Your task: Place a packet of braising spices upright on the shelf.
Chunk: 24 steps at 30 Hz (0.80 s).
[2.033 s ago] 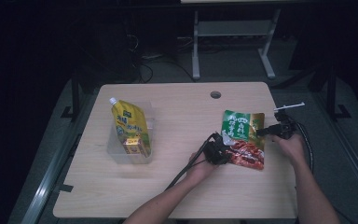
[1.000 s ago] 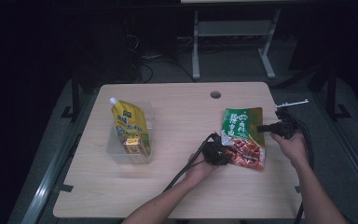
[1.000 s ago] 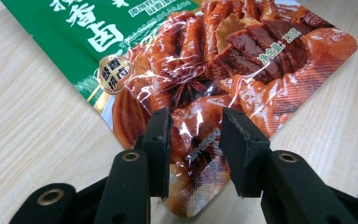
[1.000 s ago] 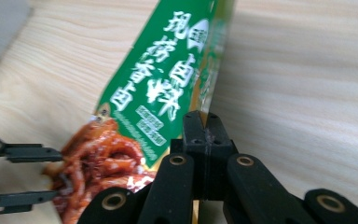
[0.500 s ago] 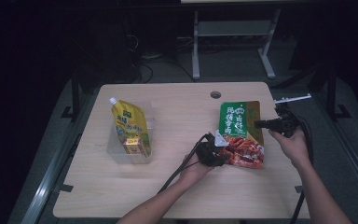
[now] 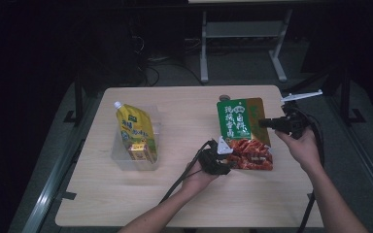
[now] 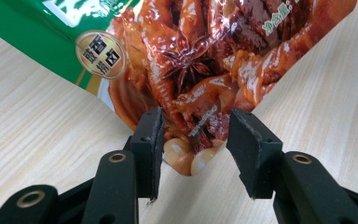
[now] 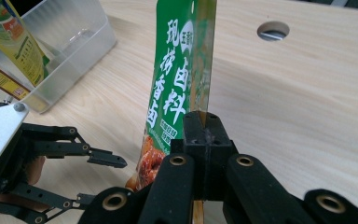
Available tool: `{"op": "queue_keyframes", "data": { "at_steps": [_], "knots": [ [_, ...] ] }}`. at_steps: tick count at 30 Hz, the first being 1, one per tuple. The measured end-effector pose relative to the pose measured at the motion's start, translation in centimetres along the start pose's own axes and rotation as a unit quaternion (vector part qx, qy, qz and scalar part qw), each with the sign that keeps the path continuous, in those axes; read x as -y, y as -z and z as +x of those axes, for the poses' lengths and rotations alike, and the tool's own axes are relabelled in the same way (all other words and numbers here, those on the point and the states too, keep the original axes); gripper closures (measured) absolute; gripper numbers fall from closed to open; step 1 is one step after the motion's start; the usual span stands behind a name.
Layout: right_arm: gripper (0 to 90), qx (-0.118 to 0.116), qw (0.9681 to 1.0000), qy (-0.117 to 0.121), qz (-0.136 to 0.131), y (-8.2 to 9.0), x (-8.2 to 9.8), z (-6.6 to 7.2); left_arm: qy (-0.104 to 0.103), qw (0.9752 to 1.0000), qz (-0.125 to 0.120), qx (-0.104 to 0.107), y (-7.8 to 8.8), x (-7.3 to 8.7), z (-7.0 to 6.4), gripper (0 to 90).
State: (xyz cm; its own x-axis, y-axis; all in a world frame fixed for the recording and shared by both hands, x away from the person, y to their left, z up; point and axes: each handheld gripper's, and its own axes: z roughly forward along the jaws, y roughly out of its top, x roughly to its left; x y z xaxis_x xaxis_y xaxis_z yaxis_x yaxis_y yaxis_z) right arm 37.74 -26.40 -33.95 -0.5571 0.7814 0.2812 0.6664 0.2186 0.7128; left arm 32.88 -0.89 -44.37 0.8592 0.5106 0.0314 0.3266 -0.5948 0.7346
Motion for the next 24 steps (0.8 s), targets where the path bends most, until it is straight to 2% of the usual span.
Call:
{"op": "queue_keyframes", "data": {
  "at_steps": [7,13,19,24],
  "knots": [
    [90.0,-0.004,0.9998,0.012,-0.017,0.4,-0.8,1.2,0.008,0.9999,-0.008,-0.002,0.7,0.5,0.2,53.2],
    [90.0,-0.003,0.9993,0.028,-0.027,0.6,-1.8,2.6,0.006,0.9999,-0.014,0.000,1.6,0.9,0.3,51.0],
    [90.0,-0.001,0.9980,0.055,-0.033,0.5,-3.0,4.4,0.008,0.9997,-0.023,0.003,2.5,1.4,0.3,49.3],
    [90.0,0.002,0.9971,0.068,-0.035,0.0,-3.8,5.3,0.011,0.9995,-0.029,0.005,3.4,2.0,0.3,48.4]
  ]
}}
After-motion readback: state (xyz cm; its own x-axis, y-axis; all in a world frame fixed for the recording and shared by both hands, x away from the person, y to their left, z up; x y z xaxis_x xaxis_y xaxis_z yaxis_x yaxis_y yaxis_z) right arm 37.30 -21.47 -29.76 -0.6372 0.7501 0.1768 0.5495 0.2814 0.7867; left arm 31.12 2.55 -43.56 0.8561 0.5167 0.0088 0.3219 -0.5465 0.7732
